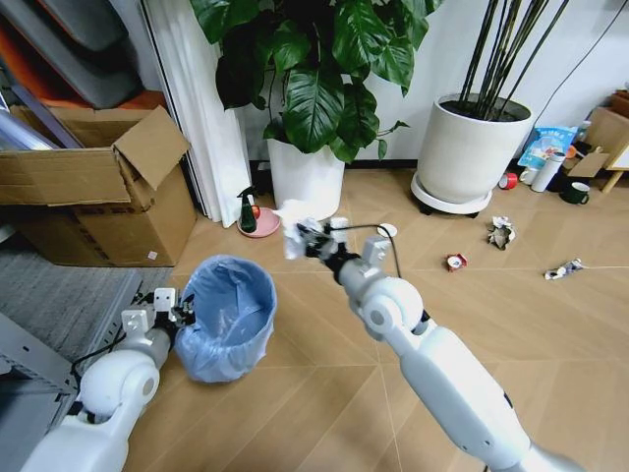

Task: Pick up the trash bin and place the garbage on the floor into it.

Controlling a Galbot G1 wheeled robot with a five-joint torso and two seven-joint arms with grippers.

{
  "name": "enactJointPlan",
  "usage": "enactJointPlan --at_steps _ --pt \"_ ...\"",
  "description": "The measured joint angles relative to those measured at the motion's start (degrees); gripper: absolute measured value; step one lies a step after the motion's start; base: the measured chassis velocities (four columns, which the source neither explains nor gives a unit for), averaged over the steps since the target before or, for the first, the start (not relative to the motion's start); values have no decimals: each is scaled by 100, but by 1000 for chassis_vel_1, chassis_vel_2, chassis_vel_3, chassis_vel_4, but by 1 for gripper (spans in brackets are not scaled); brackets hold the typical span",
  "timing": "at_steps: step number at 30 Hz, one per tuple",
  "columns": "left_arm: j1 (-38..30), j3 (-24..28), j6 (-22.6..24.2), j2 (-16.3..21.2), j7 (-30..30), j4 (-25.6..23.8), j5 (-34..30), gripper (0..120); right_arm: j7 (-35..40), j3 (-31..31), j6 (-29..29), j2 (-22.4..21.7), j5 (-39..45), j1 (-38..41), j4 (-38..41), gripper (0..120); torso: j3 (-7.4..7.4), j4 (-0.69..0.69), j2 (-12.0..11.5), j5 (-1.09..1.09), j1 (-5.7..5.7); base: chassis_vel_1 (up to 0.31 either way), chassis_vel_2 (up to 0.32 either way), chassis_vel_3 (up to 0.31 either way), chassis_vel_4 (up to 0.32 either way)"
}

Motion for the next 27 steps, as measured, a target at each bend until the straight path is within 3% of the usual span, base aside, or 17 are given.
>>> enactJointPlan --at_steps 5,11,27 --pt "-216 72 72 -43 -4 134 -110 0 200 -766 -87 58 323 142 21 0 0 0 0 0 0 0 0 0 0" --pt "-220 47 84 -61 -18 138 -136 0 214 -981 -248 115 215 81 -197 4 0 -1 0 0 0 0 0 0 0" --pt "-107 -31 69 -61 -51 -57 -73 0 311 -715 -167 199 -119 -19 -324 61 0 -1 0 0 0 0 0 0 0"
